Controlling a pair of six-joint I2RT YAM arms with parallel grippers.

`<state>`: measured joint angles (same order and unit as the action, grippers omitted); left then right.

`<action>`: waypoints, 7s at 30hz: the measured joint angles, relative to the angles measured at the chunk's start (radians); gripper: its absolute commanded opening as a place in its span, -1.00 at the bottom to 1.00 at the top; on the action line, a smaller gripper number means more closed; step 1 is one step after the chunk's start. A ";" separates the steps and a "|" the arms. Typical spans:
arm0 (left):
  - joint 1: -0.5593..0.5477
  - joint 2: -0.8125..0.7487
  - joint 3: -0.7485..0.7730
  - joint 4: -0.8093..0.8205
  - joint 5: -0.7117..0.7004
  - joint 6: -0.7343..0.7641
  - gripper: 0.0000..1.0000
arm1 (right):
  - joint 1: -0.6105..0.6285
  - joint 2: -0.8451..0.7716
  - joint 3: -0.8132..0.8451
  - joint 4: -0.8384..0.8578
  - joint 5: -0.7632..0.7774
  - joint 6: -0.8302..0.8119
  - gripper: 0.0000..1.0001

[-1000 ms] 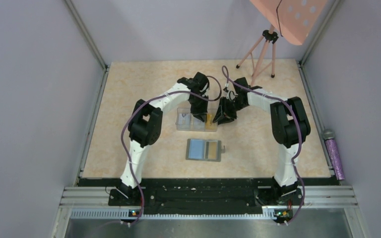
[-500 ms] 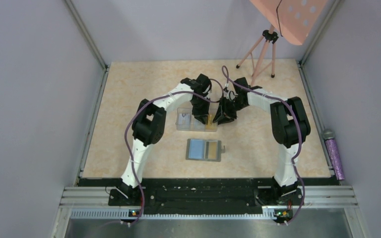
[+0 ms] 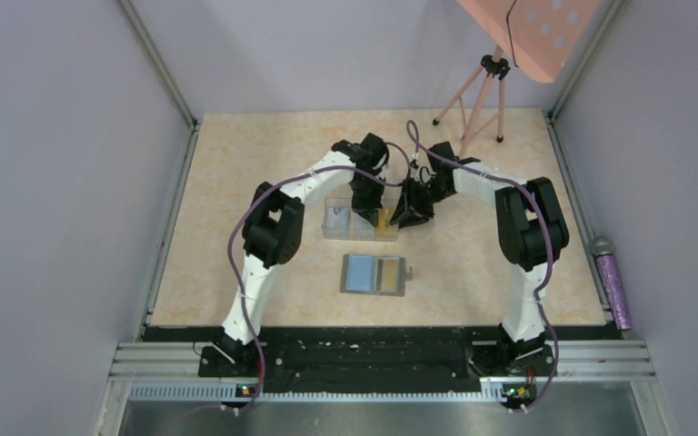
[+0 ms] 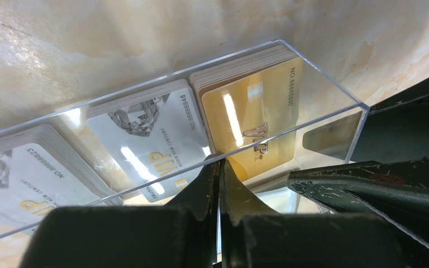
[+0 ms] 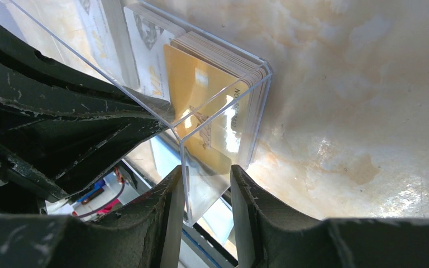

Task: Put the credit cards into the card holder
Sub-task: Pick up the credit card from the storage box, then insert the credit card into the card holder.

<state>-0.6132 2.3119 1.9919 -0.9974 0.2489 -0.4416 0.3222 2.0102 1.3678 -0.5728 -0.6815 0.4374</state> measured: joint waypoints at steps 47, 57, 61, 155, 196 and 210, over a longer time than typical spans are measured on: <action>-0.002 -0.091 -0.102 0.181 0.111 -0.068 -1.00 | -0.007 -0.024 -0.007 0.003 0.005 0.000 0.01; 0.004 -0.407 -0.309 0.276 0.014 -0.103 -1.00 | -0.017 -0.209 -0.007 0.003 -0.011 0.000 0.38; 0.016 -0.582 -0.462 0.383 0.030 -0.136 -1.00 | -0.024 -0.297 -0.031 0.011 -0.033 -0.002 0.37; -0.064 -0.718 -1.276 0.959 0.208 -0.476 -1.00 | 0.096 -0.296 -0.578 0.287 0.003 0.079 -1.00; -0.111 -0.682 -1.240 0.945 0.187 -0.554 -1.00 | 0.096 -0.349 -0.641 0.335 0.016 0.099 -1.00; -0.109 -0.669 -1.227 0.937 0.185 -0.543 -1.00 | 0.096 -0.375 -0.674 0.362 0.021 0.114 -1.00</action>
<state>-0.7227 1.6428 0.7647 -0.0605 0.4339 -0.9844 0.4183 1.6352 0.6941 -0.2104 -0.6605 0.5518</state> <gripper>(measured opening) 0.014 0.004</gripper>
